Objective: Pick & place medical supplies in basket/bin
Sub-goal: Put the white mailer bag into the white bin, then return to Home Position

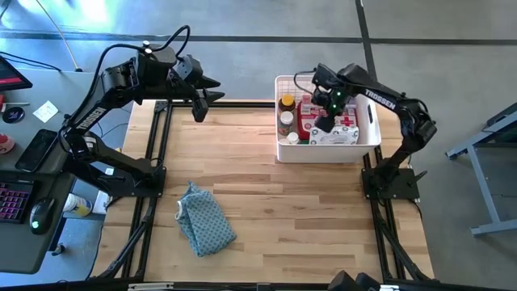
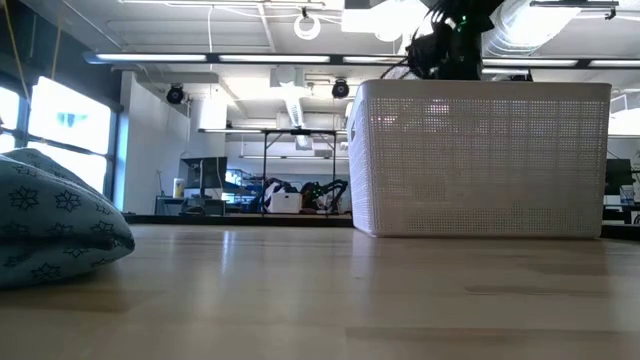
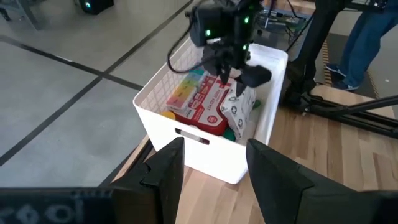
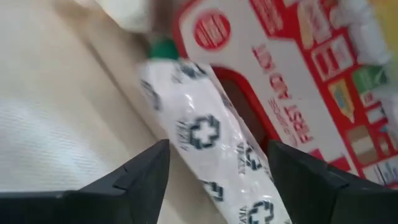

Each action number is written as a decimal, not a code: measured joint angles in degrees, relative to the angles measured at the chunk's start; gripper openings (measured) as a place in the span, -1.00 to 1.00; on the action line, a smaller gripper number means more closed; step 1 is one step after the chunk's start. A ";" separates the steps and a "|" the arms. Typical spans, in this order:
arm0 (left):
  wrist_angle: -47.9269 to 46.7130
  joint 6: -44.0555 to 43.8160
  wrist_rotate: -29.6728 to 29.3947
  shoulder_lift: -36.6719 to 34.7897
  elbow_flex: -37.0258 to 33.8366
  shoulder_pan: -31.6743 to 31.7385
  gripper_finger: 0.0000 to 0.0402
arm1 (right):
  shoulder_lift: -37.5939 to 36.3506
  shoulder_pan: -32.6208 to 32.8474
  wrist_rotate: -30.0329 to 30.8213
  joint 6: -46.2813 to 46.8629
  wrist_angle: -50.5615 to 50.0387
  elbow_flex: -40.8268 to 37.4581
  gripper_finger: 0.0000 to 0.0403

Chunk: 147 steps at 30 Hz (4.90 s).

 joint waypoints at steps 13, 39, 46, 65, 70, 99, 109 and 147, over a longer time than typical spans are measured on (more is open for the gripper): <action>-0.09 0.00 0.20 0.00 0.00 0.00 0.02 | -1.23 0.19 6.54 1.68 4.28 -10.57 0.18; 5.57 3.95 3.44 -0.29 -0.02 -0.02 0.02 | -6.61 2.28 -2.72 19.15 16.07 -5.91 -0.21; 3.48 2.37 12.79 -3.43 -3.68 3.57 -0.05 | -14.85 7.16 -1.38 24.28 21.47 -5.88 -0.36; 34.30 -21.55 28.91 -24.39 -41.20 11.96 -0.84 | -40.97 34.87 4.67 53.37 60.52 -32.69 -0.70; 35.94 -27.05 30.49 -26.32 -46.53 11.96 -0.67 | -47.38 43.20 13.37 56.09 69.44 -43.11 -0.84; 62.78 -42.79 31.23 -32.64 -72.93 9.31 -0.75 | -52.54 51.37 22.39 57.82 115.03 -75.45 -0.99; 73.45 -46.04 19.60 -36.11 -83.27 -1.14 -0.89 | -49.80 49.27 20.01 61.78 111.18 -75.43 -1.00; 98.85 -57.10 10.26 -37.08 -110.10 -15.69 -0.90 | -32.52 49.21 15.20 60.03 135.83 -75.46 -1.00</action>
